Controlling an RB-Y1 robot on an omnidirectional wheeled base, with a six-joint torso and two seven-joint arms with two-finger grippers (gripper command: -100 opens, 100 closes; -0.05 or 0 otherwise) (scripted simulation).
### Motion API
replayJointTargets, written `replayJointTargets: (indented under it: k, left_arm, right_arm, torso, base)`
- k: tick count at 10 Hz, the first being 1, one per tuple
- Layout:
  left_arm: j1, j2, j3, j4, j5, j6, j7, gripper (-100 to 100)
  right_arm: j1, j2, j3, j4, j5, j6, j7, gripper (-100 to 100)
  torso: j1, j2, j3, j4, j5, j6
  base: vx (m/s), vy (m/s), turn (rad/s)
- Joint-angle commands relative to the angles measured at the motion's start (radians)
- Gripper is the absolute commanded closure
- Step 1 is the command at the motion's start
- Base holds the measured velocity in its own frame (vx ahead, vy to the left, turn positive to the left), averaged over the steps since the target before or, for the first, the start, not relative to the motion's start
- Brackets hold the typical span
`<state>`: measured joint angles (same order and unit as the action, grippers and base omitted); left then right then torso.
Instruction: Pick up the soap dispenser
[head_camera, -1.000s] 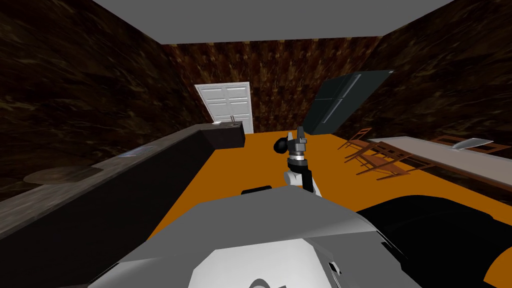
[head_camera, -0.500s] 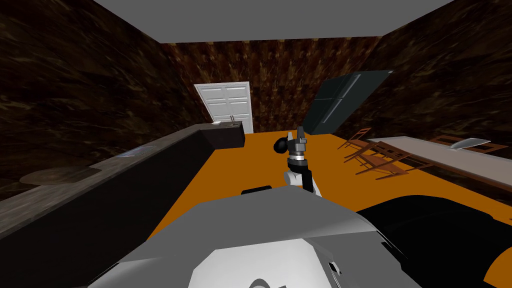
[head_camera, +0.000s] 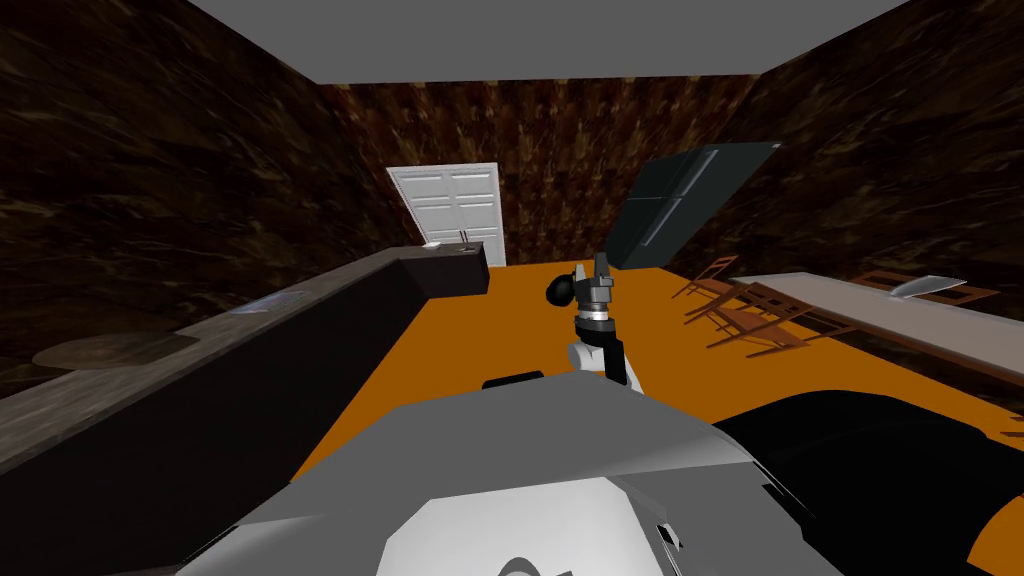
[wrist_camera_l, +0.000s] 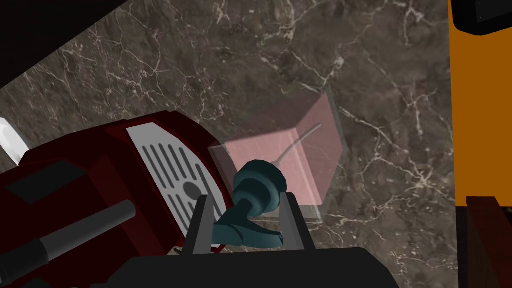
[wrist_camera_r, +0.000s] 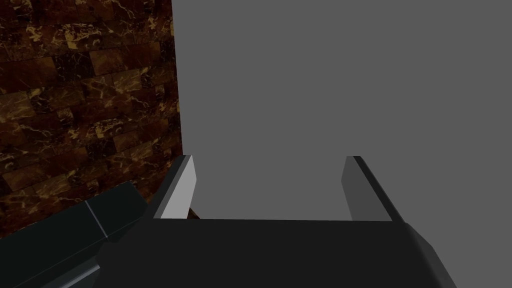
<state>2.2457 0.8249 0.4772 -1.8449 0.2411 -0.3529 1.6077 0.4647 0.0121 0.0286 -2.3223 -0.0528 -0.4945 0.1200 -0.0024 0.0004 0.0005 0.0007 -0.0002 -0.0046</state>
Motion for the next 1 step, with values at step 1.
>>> replayJointTargets:
  k: [1]
  left_arm:
    - [0.000,0.000,0.000,0.000,0.000,0.000,0.000,0]
  right_arm:
    - [0.000,0.000,0.000,0.000,0.000,0.000,0.000,0]
  torso:
    - [0.000,0.000,0.000,0.000,0.000,0.000]
  base:
    - [0.000,0.000,0.000]
